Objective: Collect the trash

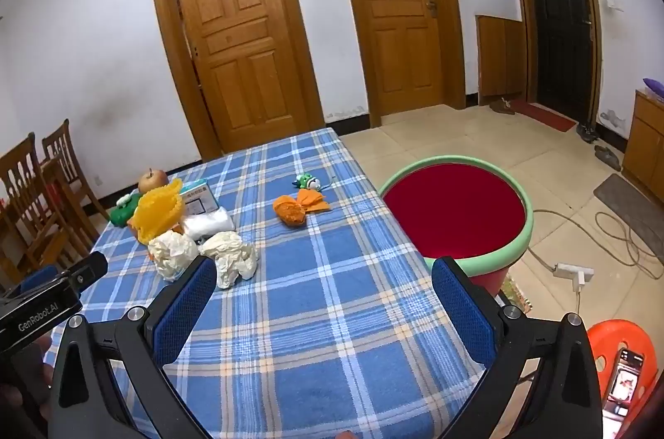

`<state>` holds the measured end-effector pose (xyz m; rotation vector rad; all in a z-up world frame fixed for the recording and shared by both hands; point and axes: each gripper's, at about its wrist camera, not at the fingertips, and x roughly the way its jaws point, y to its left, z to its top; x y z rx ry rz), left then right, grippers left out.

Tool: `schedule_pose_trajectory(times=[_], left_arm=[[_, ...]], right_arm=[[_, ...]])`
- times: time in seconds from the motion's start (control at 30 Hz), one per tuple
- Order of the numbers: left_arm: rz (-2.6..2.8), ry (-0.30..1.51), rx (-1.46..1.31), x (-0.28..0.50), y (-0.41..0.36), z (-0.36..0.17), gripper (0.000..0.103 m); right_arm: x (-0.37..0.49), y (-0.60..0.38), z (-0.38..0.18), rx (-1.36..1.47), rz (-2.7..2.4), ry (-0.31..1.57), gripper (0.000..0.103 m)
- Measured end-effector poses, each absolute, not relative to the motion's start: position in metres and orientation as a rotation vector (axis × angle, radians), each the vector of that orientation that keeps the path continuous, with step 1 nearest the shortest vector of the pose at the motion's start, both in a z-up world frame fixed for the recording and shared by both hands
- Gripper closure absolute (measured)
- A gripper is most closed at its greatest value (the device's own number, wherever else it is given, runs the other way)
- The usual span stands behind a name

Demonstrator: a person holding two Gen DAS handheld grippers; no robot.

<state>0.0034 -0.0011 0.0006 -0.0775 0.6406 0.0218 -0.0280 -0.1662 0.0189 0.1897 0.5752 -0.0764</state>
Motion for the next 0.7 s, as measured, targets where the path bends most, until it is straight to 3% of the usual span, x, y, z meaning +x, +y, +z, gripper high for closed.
schedule_pose_trajectory(times=[0.7], left_arm=[[0.025, 0.642, -0.093, -0.0038, 0.0062, -0.0024, 0.002]], right_arm=[[-0.0298, -0.1721, 0.0169, 0.226, -0.081, 0.595, 0.0]])
